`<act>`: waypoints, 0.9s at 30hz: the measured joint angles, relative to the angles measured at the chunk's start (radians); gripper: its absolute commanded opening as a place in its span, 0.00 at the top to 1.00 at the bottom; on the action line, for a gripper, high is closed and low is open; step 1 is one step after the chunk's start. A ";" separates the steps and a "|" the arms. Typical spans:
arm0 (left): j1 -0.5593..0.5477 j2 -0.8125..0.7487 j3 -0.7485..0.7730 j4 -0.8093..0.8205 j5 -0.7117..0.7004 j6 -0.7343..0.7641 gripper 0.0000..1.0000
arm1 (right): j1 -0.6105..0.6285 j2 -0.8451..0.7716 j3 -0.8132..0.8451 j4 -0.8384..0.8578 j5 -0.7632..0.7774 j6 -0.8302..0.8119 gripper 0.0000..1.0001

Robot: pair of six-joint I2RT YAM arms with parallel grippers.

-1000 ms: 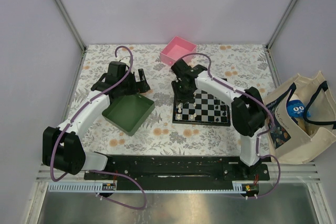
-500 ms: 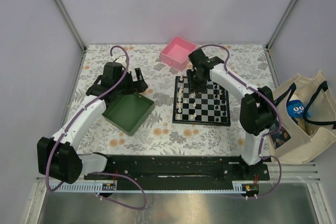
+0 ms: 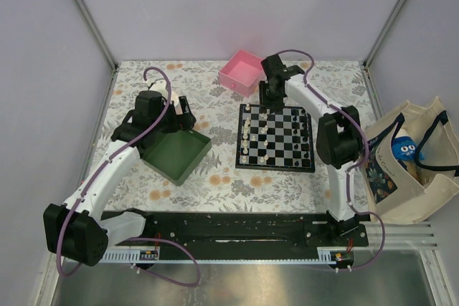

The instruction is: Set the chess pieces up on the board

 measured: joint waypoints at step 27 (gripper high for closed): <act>0.000 0.025 0.000 0.006 0.006 0.003 0.01 | -0.014 0.229 0.267 -0.104 -0.003 0.000 0.61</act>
